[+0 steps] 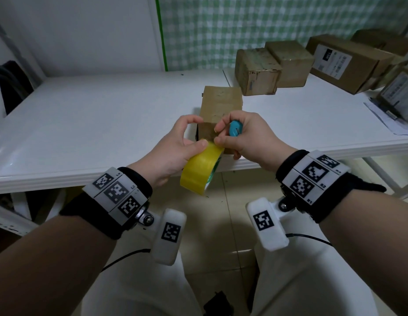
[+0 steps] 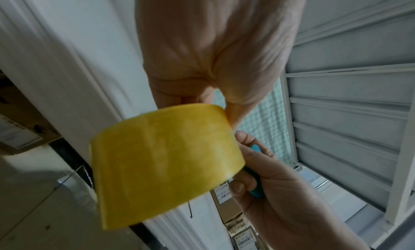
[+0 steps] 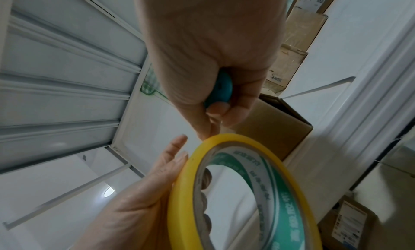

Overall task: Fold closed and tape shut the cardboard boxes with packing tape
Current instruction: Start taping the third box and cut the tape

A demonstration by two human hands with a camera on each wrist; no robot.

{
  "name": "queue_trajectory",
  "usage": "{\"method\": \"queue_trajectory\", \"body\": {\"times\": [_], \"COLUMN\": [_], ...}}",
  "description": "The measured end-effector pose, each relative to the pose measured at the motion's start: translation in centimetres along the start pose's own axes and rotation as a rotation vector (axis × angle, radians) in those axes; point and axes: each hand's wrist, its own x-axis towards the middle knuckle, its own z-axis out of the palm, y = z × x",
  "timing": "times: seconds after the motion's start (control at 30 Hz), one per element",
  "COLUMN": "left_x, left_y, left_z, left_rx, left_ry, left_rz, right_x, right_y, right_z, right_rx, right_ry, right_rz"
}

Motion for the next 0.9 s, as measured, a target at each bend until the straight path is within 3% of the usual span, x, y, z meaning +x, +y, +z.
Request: {"method": "queue_trajectory", "body": {"times": [0.2,0.57,0.7,0.8,0.9], "left_x": [-0.3,0.4,1.4,2.4,3.1], "left_y": [-0.1,-0.4,-0.4,-0.6,-0.4], "left_z": [-0.1,-0.7,-2.3,-4.1,-5.0], "left_rx": [0.073,0.056,0.088,0.286,0.527], "left_ry": [0.012,0.024,0.215,0.39,0.479], "left_rz": [0.072,0.07,0.13,0.15,0.179], "right_x": [0.1,0.2,0.7,1.5,2.1], "right_y": [-0.2,-0.3,0.0,0.4,0.9], "right_z": [0.1,0.5,-0.1,-1.5,-2.4], "right_rx": [0.038,-0.033,-0.1,-0.114,-0.137], "right_ry": [0.02,0.061,0.21,0.38,0.381], "right_rz": [0.007,-0.079,-0.107,-0.082,-0.043]}}
